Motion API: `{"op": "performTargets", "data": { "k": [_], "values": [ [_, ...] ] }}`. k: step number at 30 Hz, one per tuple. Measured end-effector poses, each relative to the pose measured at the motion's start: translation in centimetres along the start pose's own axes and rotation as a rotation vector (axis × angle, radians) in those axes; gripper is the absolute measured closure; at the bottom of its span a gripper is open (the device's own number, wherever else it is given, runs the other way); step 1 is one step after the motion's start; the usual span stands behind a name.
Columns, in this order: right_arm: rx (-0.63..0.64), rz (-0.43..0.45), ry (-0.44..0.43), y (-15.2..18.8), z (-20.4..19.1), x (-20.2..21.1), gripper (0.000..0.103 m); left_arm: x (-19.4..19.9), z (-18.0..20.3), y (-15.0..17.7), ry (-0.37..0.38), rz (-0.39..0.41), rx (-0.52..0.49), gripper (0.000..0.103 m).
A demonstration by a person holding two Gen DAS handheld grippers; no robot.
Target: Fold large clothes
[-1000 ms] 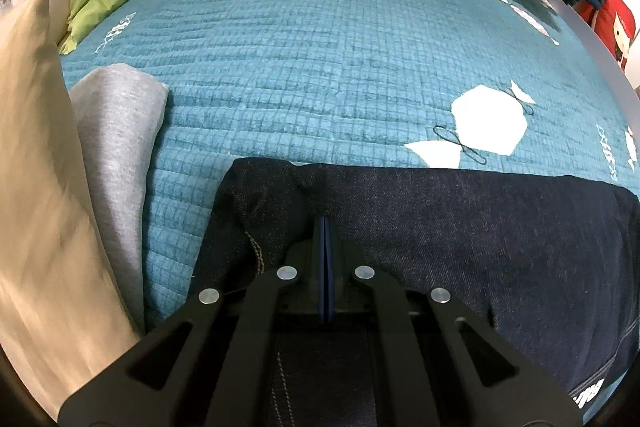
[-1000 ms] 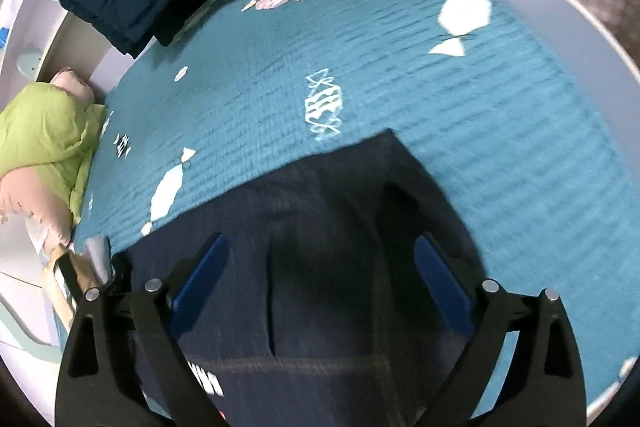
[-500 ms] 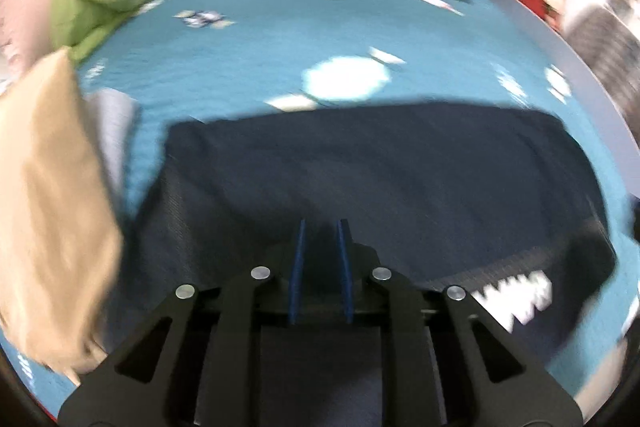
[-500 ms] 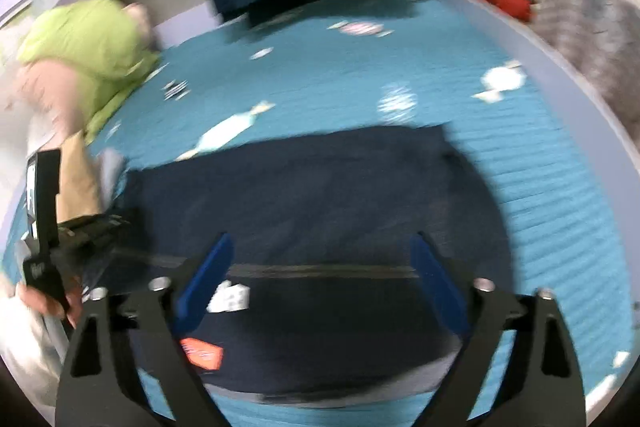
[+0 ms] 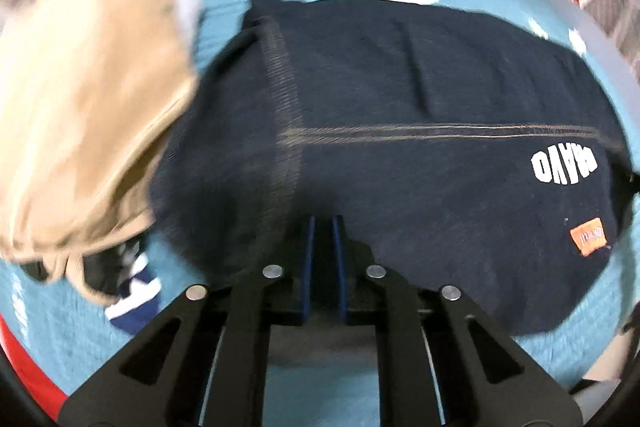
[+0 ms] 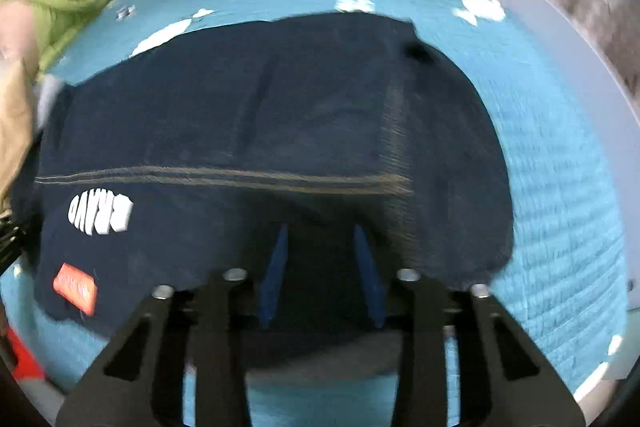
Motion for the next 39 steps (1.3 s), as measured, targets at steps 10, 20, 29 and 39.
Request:
{"op": "performTargets", "data": {
  "k": [10, 20, 29, 39],
  "values": [
    [-0.066, 0.184, -0.128, -6.9, -4.6, 4.4, 0.084, 4.4, 2.5, -5.3, 0.037, 0.13, 0.002, 0.091],
    [-0.127, 0.065, 0.004, -10.7, 0.0, -3.0, 0.097, -2.5, -1.5, -9.8, 0.017, 0.021, 0.066, 0.101],
    [-0.206, 0.182, -0.043, -17.1, 0.8, -0.7, 0.095, 0.4, -0.3, -15.2, 0.098, 0.126, 0.066, 0.099],
    [-0.393, 0.11, 0.035, -20.8, 10.7, -6.5, 0.103, -6.6, -4.1, -20.2, 0.052, 0.065, 0.194, 0.1]
  ]
}}
Point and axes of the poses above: each gripper's, at about its wrist camera, not at the fingertips, and x roughly against the way its jaws point, z to its right, y to its underside, the point moved 9 cm from there along -x, roughly the way its jaws point, and after that the axes turned 7 degrees about -z, right-handed, at the moved point
